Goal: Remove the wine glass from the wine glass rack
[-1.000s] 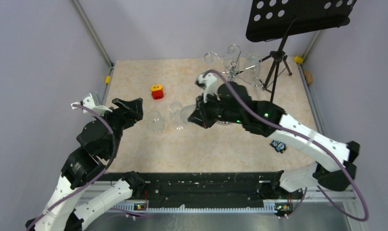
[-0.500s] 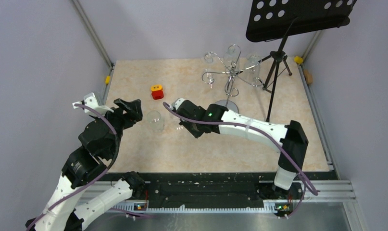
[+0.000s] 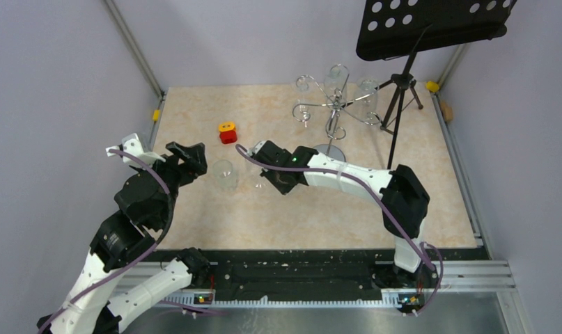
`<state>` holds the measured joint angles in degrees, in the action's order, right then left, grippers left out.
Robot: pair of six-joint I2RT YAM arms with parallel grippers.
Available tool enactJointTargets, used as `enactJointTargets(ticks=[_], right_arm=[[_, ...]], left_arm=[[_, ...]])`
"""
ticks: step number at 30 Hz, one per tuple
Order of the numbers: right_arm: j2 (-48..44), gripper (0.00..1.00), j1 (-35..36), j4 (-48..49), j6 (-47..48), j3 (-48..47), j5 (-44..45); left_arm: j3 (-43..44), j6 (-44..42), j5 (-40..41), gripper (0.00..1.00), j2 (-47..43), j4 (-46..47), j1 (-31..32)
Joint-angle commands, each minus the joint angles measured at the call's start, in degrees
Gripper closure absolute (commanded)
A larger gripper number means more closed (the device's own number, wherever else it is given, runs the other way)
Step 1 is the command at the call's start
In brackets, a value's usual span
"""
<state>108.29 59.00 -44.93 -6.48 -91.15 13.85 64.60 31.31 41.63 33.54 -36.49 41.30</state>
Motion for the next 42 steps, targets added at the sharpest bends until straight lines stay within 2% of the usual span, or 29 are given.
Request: enactJointTargets(ticks=[1,9,16,21,28,34,38,42], right_arm=[[0.0,0.97,-0.9,4.1,0.8,-2.2,0.4],[0.5,0.9,-2.4,6.3,0.9,-2.3,-0.8],[0.6,0.74,-2.4,6.3,0.7,-3.2,-0.5],[-1.0,0.68,-2.5,5.6,0.3,-5.1,-0.9],[-7.9,0.63,-2.4,5.6,-0.4,-8.3,-4.8],[-17.0,0.64,-2.5,7.6,-2.7,-9.5,-9.2],[-24.2,0.67,-2.5,9.4,-5.3,-9.6,-7.3],[-32.1,0.66,-2.5,14.1,-7.2,-6.0,-2.9]], left_arm=[[-0.4,-0.9,0.1,0.21,0.0,1.9,0.0],[-0.7,-0.8,0.0,0.2,-0.1,2.1,0.0],[-0.8,-0.7,0.0,0.2,-0.3,2.1,0.0],[-0.9,-0.6,-0.5,0.2,-0.4,2.3,-0.1],[-1.7,-0.5,-2.2,0.19,-0.7,4.1,0.0],[-4.4,-2.5,-8.1,0.18,-2.1,10.3,-0.1],[-5.8,-3.2,-12.7,0.17,-1.5,15.0,0.0],[-5.2,-2.1,-17.1,0.16,3.3,17.9,-0.1]])
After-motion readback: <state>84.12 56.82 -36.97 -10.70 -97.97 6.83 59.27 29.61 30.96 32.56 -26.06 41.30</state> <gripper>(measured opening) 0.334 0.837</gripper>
